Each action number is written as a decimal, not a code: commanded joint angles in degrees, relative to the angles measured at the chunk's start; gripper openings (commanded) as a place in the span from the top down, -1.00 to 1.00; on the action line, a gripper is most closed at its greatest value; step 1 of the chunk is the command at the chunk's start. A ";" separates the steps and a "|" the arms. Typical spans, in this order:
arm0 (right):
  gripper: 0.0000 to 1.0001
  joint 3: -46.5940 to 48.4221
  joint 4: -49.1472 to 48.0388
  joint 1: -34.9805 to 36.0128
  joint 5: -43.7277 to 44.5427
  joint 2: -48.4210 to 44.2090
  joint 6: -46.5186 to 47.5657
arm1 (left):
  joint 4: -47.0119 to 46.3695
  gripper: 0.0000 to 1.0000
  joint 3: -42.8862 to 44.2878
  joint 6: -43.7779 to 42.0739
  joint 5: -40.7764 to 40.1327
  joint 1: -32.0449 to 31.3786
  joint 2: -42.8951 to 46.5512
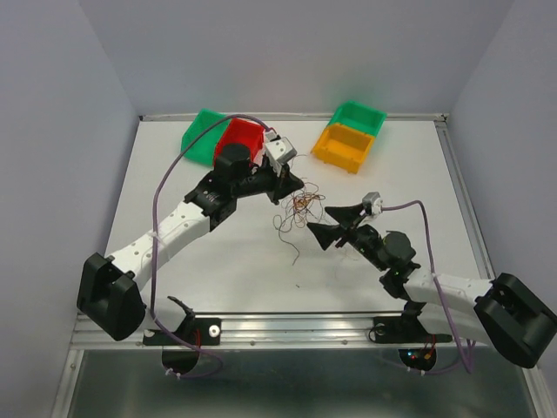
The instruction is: Untangle the cables
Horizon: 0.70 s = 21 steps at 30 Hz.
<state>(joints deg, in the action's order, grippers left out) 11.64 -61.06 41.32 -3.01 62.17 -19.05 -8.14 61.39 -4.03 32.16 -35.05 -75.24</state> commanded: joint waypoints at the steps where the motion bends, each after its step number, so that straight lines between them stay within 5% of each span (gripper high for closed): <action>1: -0.69 0.04 -7.06 0.25 0.81 1.36 -0.20 | 0.14 1.00 0.75 -1.41 4.49 -2.21 -0.69; 11: -0.31 3.21 -7.59 0.34 6.95 8.58 -1.08 | 0.85 1.00 0.67 -1.86 8.61 -4.06 0.27; 19: 0.40 2.78 -9.61 0.34 9.42 9.28 -1.96 | 1.46 1.00 0.93 -1.68 13.10 -4.15 0.27; 21: 0.42 2.60 -9.52 0.34 12.82 9.37 -2.31 | 1.72 1.00 1.10 -1.68 14.33 -4.15 0.36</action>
<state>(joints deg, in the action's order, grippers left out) 11.84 -65.58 41.32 4.12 71.31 -20.93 -5.63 61.39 -5.15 42.17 -38.92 -77.23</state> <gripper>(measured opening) 0.299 0.022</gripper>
